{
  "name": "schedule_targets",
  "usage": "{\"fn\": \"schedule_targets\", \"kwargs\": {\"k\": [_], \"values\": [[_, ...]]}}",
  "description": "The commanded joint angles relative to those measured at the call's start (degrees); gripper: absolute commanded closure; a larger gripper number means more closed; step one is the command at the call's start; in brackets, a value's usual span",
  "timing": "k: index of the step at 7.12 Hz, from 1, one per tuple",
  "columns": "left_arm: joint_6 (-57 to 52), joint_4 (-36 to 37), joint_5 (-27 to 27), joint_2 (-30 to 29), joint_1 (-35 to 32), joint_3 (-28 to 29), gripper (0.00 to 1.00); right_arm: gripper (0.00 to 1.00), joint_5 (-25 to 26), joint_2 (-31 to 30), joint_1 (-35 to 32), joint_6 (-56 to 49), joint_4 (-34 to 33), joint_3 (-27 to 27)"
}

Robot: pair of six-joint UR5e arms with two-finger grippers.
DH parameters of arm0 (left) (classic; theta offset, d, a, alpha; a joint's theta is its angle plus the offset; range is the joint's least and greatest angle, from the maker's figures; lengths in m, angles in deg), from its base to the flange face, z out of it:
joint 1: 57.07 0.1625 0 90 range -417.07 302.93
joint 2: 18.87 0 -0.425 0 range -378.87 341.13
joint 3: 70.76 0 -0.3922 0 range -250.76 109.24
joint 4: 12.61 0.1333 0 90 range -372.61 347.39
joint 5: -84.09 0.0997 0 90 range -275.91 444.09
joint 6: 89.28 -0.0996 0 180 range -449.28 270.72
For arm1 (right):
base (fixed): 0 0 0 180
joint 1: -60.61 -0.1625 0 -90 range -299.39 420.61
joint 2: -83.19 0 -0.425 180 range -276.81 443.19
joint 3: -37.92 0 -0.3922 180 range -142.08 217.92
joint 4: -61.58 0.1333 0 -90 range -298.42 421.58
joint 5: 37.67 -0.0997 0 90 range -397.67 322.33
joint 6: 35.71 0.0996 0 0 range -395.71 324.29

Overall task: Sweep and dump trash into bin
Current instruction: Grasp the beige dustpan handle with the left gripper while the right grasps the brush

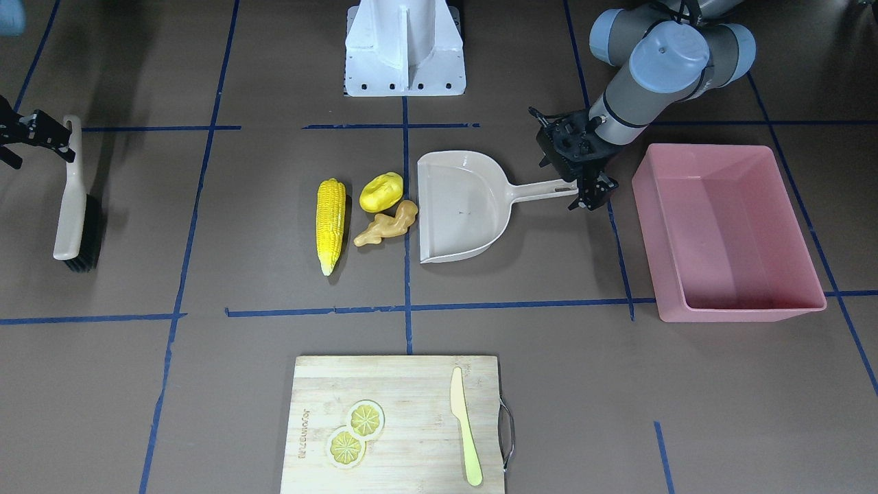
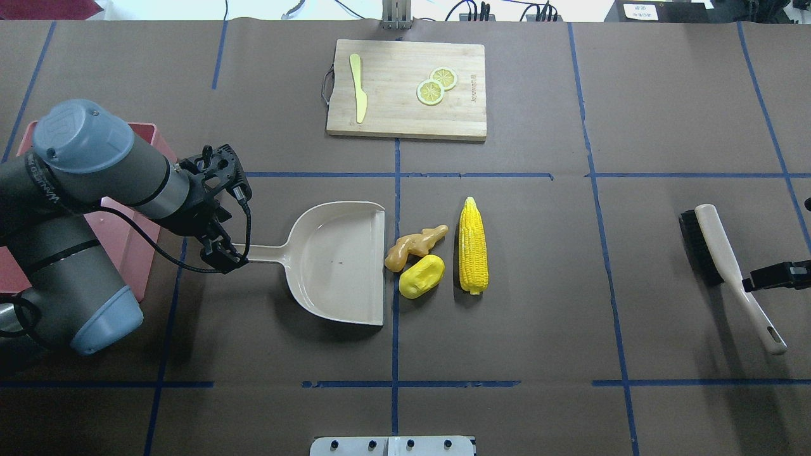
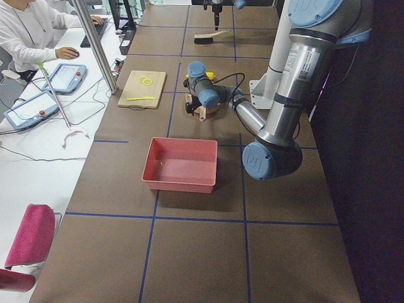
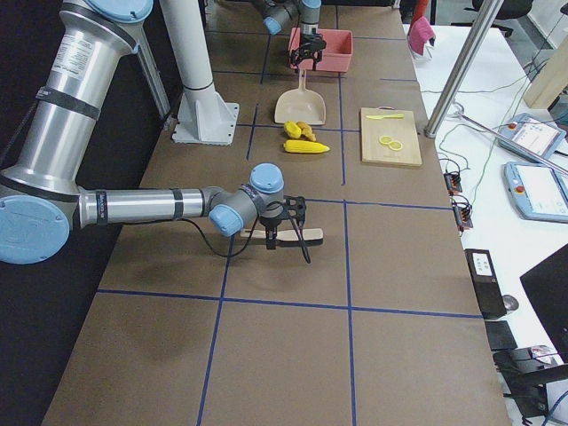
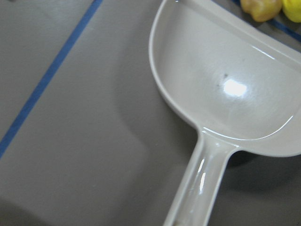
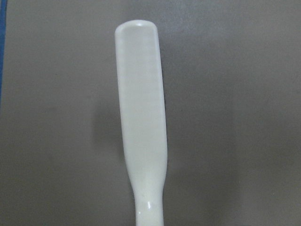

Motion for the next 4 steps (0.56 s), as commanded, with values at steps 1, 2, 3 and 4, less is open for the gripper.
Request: {"fn": "schedule_targets", "kwargs": {"k": [1,2,3,4], "values": [[0.0,-0.2,0.0,-0.5,0.1,-0.1,0.01,0.01,8.1,-0.5,9.3,6.6,3.3,0.0],[0.1,-0.2,0.0,-0.9,0.2,0.0,0.01,0.01,8.3,-1.0,10.0,6.3,3.9,0.0],[0.1,-0.2,-0.1,-0.9,0.1,0.0,0.01,0.08,8.3,-4.0,10.0,6.2,7.6,0.5],[0.1,-0.3,-0.1,-0.9,0.1,0.0,0.01,0.45,8.3,-4.4,10.0,6.9,9.2,1.1]]}}
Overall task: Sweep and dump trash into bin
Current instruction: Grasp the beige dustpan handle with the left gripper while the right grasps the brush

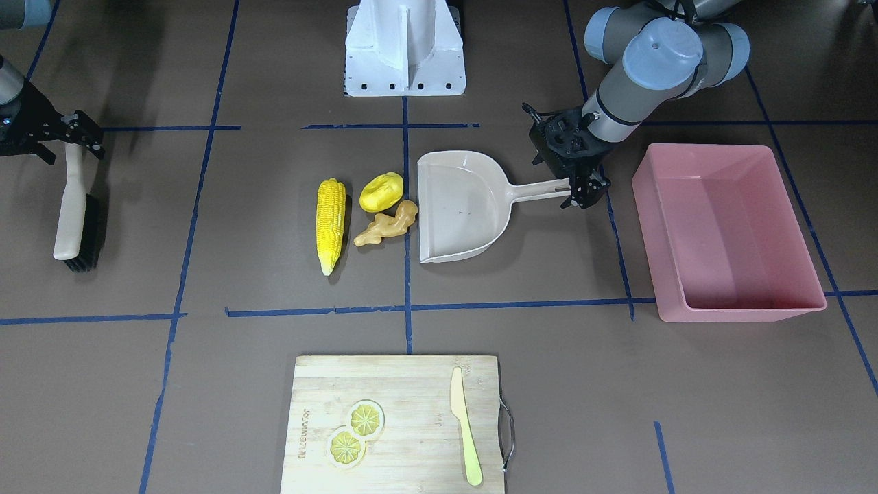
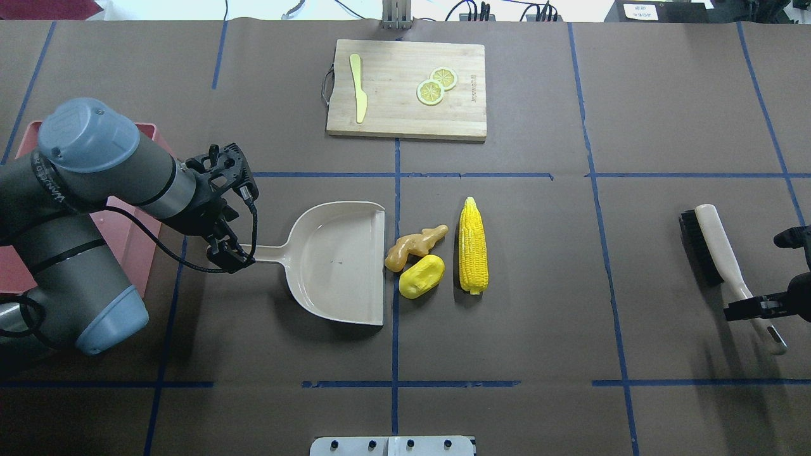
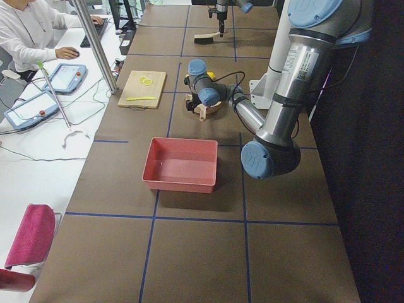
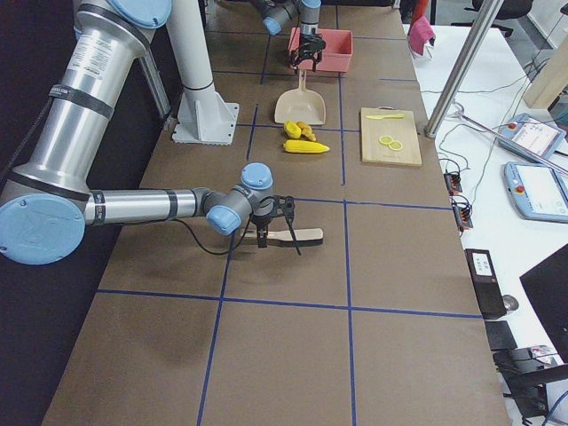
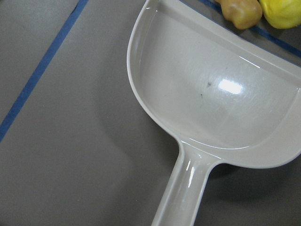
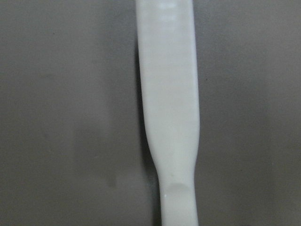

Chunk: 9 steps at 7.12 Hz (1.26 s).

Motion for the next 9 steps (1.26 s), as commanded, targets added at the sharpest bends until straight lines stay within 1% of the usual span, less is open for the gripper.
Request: {"fn": "schedule_targets", "kwargs": {"k": [1,2,3,4,5,6,7,9], "values": [[-0.1,-0.1,0.0,-0.1,0.1,-0.1,0.02,0.8,0.2,-1.3,0.3,0.6,2.6,0.6],[-0.3,0.0,0.0,-0.1,0.1,0.0,0.02,0.98,0.0,-1.3,0.3,0.6,2.6,0.5],[-0.6,0.0,0.1,-0.1,0.1,0.1,0.02,1.0,-0.3,-1.2,0.3,0.7,2.6,0.3],[-1.3,0.0,0.1,-0.1,0.2,0.0,0.04,1.0,-0.3,-0.7,0.2,0.6,2.4,0.1],[-5.6,0.2,0.2,-0.4,0.8,0.3,0.05,1.0,-0.4,0.4,0.2,0.6,2.1,-0.4],[-7.9,0.5,0.2,-0.6,1.9,0.4,0.04,1.0,-0.6,0.8,0.3,0.6,1.1,-3.1],[-10.5,0.6,0.2,-0.5,2.0,0.5,0.04,1.0,-0.5,0.8,0.5,0.6,0.2,-4.4],[-19.5,2.9,0.9,-1.4,2.3,1.5,0.05,1.0,0.1,1.7,1.7,0.7,0.1,-4.8]]}}
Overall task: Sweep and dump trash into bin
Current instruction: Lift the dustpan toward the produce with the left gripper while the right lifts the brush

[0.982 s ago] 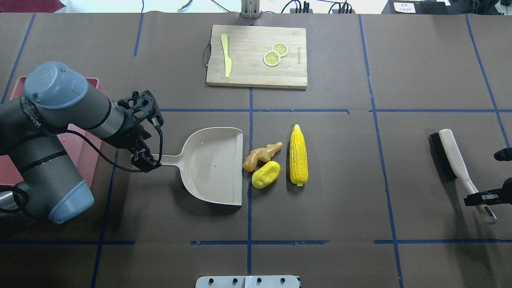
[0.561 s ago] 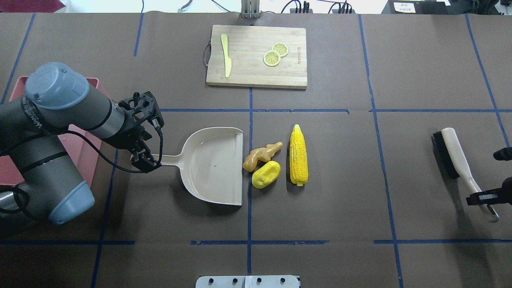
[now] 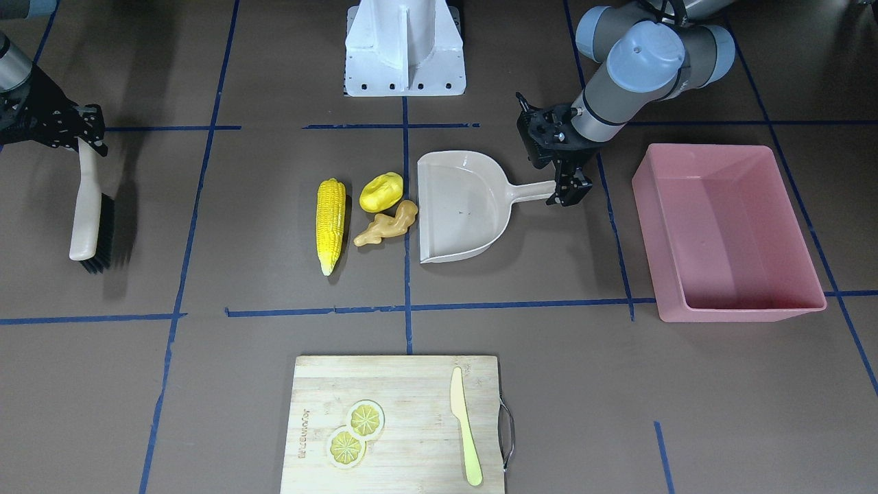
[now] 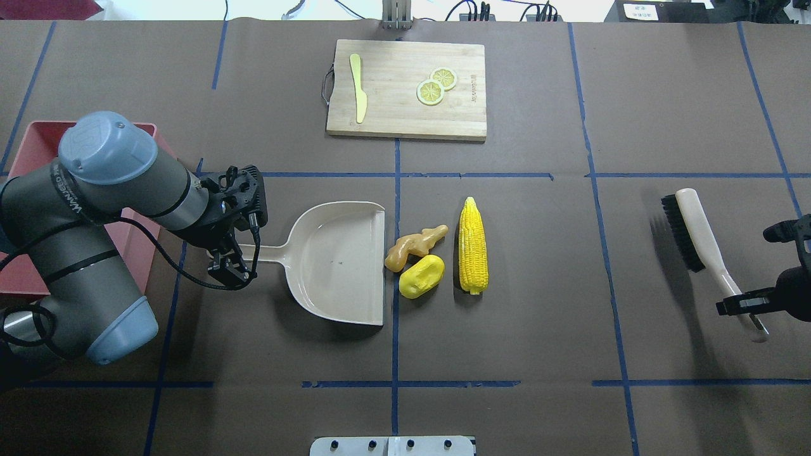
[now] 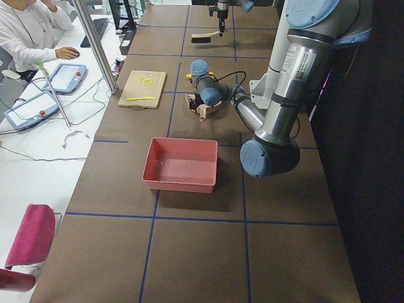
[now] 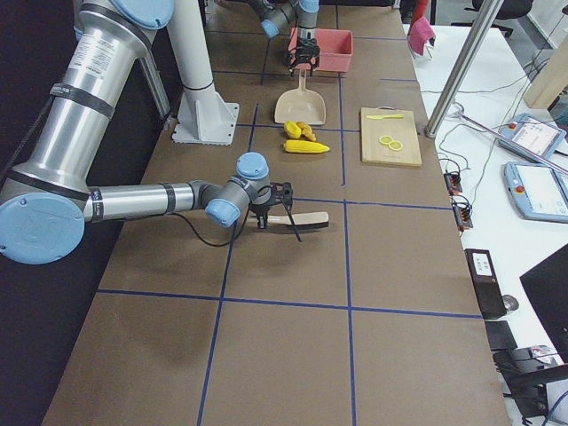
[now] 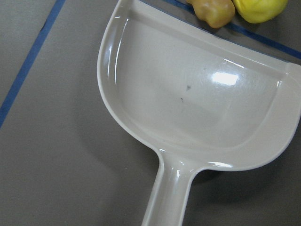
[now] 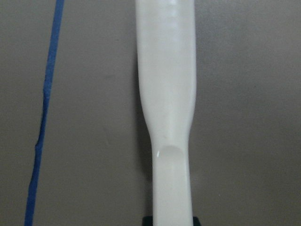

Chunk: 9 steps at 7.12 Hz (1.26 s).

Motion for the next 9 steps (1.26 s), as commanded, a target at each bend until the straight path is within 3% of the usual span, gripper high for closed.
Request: {"fn": "schedule_targets", "kwargs": {"k": [1,5,8,9], "values": [[-6.2,1.8,2.6,-1.1,0.3,1.7,0.05,1.0,0.6,0.6,1.4,-0.1,-0.2,-0.4],[-5.8,2.3,3.9,-2.9,3.1,4.8,0.13,1.0,0.6,0.9,1.5,-0.1,-0.2,-1.2],[-5.9,3.0,4.0,-2.5,3.1,5.2,0.65,1.0,0.5,2.2,2.2,0.1,-0.1,-1.9],[-5.9,3.9,4.1,-2.7,3.0,5.0,0.78,1.0,0.4,3.5,2.9,2.0,-0.1,-1.8]]}}
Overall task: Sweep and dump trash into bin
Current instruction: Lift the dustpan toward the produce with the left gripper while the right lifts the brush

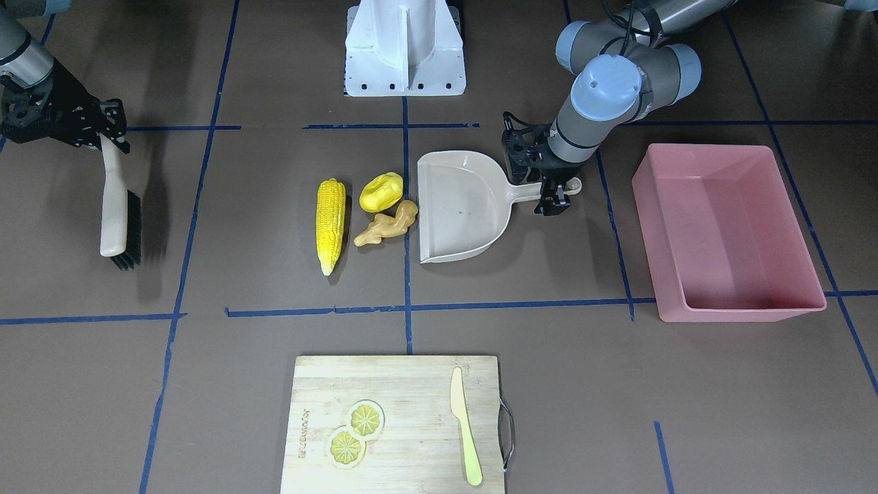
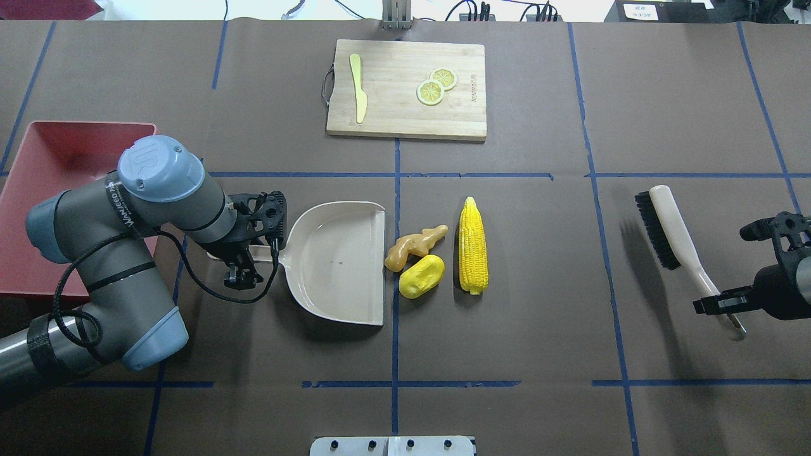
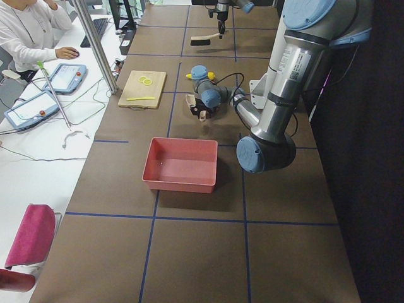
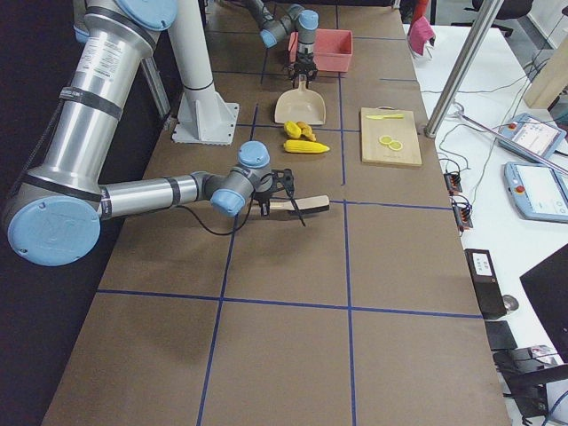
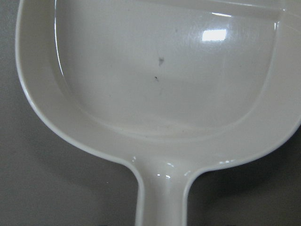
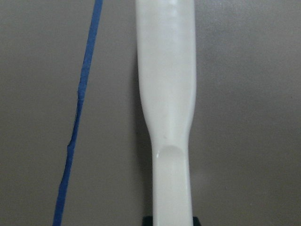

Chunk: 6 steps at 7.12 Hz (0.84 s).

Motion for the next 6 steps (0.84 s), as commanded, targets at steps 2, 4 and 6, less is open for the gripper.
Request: {"fn": "schedule_targets", "kwargs": {"k": [2,4,6], "values": [[-0.4,2.5,3.1,-0.4,-0.3,-1.2,0.95,1.0,0.1,3.7,2.2,4.3,-0.1,-0.1],[-0.4,2.7,3.2,-0.4,-0.2,-1.2,0.97,1.0,0.2,6.9,4.0,6.9,-0.9,-0.1],[-0.4,4.1,3.2,-1.1,0.1,-1.3,0.97,1.0,0.2,13.5,8.2,13.5,-6.7,-0.8]]}}
